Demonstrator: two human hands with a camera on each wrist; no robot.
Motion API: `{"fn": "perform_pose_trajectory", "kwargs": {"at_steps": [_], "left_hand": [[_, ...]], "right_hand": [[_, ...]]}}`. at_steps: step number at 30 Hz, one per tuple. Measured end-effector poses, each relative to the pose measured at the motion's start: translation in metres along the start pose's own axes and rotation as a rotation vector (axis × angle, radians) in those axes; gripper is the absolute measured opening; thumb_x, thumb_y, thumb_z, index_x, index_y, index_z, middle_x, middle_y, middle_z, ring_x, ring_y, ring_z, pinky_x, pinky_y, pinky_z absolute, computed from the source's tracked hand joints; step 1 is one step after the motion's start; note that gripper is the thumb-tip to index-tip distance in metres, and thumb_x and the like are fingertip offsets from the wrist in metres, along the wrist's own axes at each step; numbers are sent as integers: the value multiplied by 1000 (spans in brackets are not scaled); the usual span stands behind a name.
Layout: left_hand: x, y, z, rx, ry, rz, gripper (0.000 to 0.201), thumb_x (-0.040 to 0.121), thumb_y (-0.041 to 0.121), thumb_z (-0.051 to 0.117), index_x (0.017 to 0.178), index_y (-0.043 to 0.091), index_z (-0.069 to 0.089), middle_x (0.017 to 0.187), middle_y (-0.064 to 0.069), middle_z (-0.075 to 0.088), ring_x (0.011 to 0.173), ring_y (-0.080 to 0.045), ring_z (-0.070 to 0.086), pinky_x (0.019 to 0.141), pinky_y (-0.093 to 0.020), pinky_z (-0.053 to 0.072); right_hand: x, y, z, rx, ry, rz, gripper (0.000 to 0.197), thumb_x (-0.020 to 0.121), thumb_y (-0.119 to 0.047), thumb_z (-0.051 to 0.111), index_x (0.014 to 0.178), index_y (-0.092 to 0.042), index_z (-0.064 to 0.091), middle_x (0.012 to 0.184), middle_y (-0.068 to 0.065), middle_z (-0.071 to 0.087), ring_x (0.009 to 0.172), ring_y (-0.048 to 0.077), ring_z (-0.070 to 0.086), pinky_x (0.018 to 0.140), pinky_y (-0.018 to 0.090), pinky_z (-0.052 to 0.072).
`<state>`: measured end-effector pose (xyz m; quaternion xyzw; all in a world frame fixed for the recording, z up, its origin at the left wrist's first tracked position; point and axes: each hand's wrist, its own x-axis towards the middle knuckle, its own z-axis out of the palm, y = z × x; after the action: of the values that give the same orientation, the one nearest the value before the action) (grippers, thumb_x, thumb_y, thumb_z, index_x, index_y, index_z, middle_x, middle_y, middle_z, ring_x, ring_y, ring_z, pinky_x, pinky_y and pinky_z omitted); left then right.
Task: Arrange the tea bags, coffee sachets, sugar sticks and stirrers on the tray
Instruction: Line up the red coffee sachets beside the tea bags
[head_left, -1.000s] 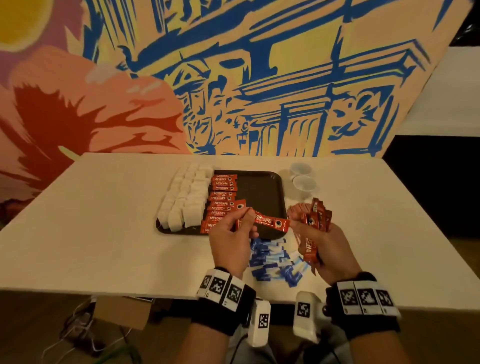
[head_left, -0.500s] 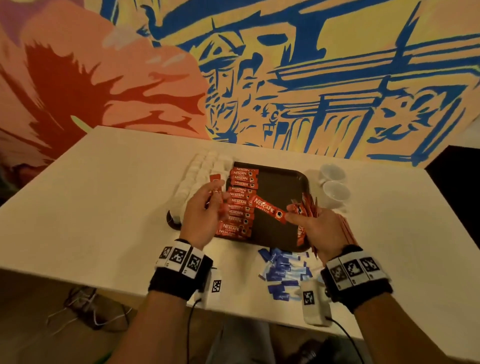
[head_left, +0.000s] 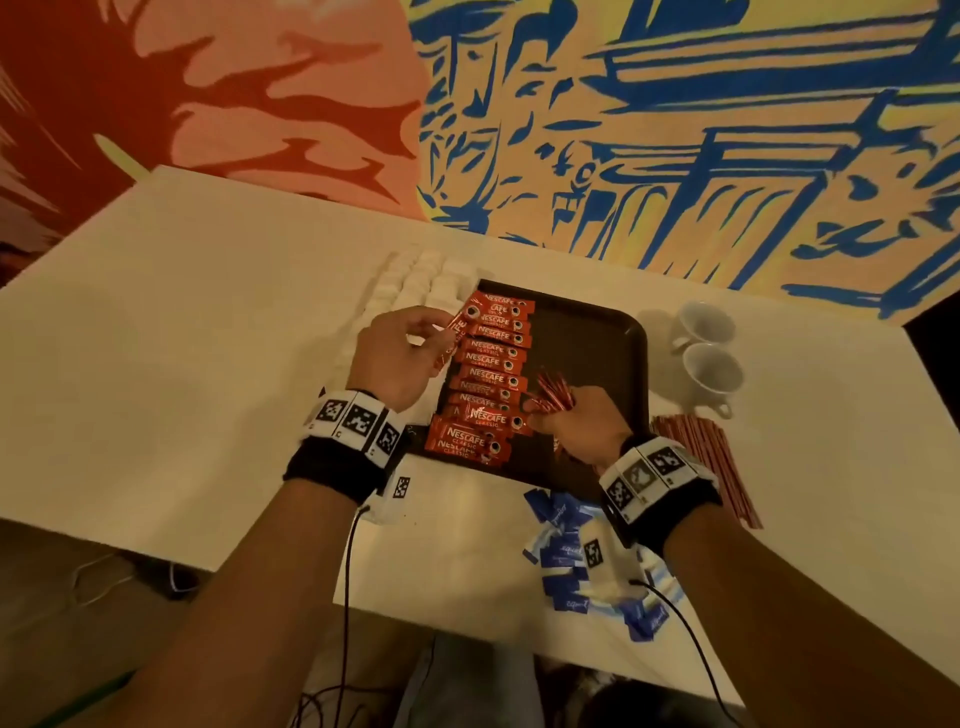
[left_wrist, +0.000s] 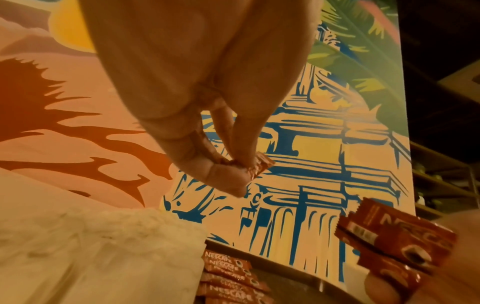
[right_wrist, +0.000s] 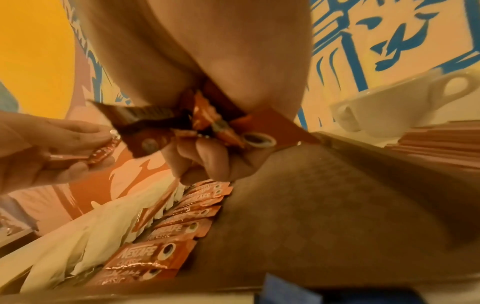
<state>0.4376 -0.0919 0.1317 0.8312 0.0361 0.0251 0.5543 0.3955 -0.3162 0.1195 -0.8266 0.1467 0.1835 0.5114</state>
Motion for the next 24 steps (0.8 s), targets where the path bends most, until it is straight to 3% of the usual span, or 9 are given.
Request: {"fn": "perform_pose_trajectory", "kwargs": {"at_steps": [4,6,8,11,13,15,18,24], "left_hand": [[8,-9,5,253,-147,32,13,94,20,68,102,27,76,101,5,70,79,-13,64,82,-31,55],[12,-11,8,350,-175,33,17,96,16,65,104,26,75,96,8,66,85,-10,60,76,-21,47],[16,-10,13,427,-209,13,17,94,12,64,101,25,74,88,11,63,87,-11,63,68,-17,45],[22,-12,19,512,-271,-11,17,91,13,66,90,28,73,91,10,70,89,-13,67,81,-28,56],[23,-12,25,587,-303,-4,14,91,14,68,89,26,75,96,7,72,89,-14,67,86,-32,57],[24,-12,32,641,-330,29,13,90,14,69,90,25,77,97,6,73,90,-14,68,87,-32,57],[26,-13,43,711,-385,61,13,90,16,69,91,27,75,101,5,72,93,-16,68,88,-34,56],[28,-18,56,873,-426,74,14,86,30,74,99,34,73,106,4,70,91,-19,67,86,-37,57]], "right_hand": [[14,0,11,-40,-16,26,22,87,-12,78,108,-13,72,101,4,74,90,17,69,83,31,55],[21,0,14,-54,-28,42,26,87,-14,78,113,-11,71,105,6,74,95,20,70,87,35,55],[26,1,16,-76,-44,51,27,88,-16,78,114,-11,71,106,5,73,93,17,69,84,33,55],[31,1,17,-132,-69,38,25,89,-17,76,112,-9,71,104,4,72,88,14,66,68,23,48],[32,1,17,-172,-79,28,22,90,-18,75,110,-9,70,102,5,72,87,16,66,67,22,47],[33,3,19,-212,-99,22,20,90,-19,75,108,-10,70,102,5,72,89,18,67,74,26,52],[34,6,19,-218,-133,13,24,87,-19,78,109,-11,72,103,6,74,97,22,69,94,41,55],[32,5,7,-197,-136,0,20,88,-20,76,107,-15,71,104,6,73,97,23,69,95,40,54]]}}
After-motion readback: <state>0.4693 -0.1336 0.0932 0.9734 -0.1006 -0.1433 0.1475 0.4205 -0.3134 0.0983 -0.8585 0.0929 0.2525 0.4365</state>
